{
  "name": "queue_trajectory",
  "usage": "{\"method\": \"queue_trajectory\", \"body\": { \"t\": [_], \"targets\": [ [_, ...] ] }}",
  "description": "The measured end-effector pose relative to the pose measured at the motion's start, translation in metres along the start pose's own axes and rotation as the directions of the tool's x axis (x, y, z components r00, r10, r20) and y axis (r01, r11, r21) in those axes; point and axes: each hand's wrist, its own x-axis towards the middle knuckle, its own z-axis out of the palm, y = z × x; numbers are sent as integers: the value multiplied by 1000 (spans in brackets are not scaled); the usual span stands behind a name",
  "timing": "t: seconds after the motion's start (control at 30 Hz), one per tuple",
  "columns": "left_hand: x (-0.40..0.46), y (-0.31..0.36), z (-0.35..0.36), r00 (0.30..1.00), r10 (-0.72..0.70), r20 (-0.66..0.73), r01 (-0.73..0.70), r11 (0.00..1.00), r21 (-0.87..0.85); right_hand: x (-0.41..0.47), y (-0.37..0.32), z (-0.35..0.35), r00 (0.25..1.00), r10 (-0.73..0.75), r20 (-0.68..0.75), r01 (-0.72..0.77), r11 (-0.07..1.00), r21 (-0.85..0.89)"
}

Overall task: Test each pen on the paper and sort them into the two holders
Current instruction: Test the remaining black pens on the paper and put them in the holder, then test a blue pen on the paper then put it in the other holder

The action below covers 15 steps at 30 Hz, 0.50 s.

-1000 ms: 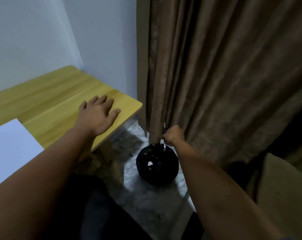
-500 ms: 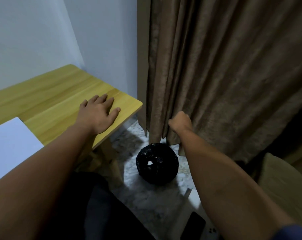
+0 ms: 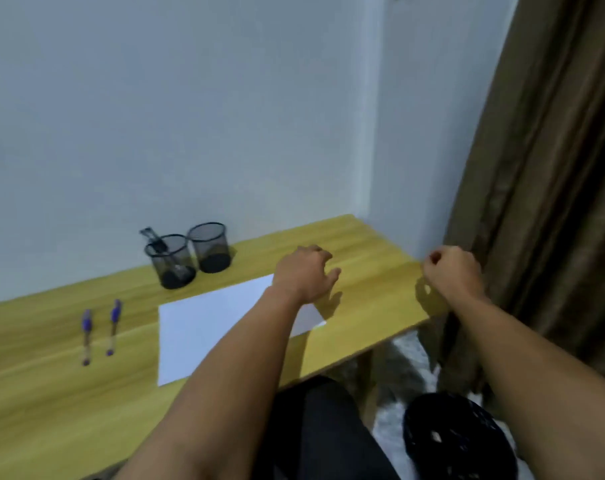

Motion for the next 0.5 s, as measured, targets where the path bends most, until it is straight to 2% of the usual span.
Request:
{"method": "queue_trajectory", "body": {
  "t": [0.1,0.23,0.37,0.5],
  "targets": [
    [-37,-66,-31,984,-164,-64,163,987,-19,-21,-70,37,991,-117,65,114,993,42],
    [-98,-158,-58,906,-380,-188,376,925,-58,-65,-163,90,946,-270,181,245,958,150],
    [-162,-234,-63,792,-569,-219,569,819,-72,-110,-243,151,845,-431,318,360,897,258],
    [-211,-292,-53,667,-706,-238,708,700,-93,-155,-307,204,696,-536,477,440,844,306]
  ]
}}
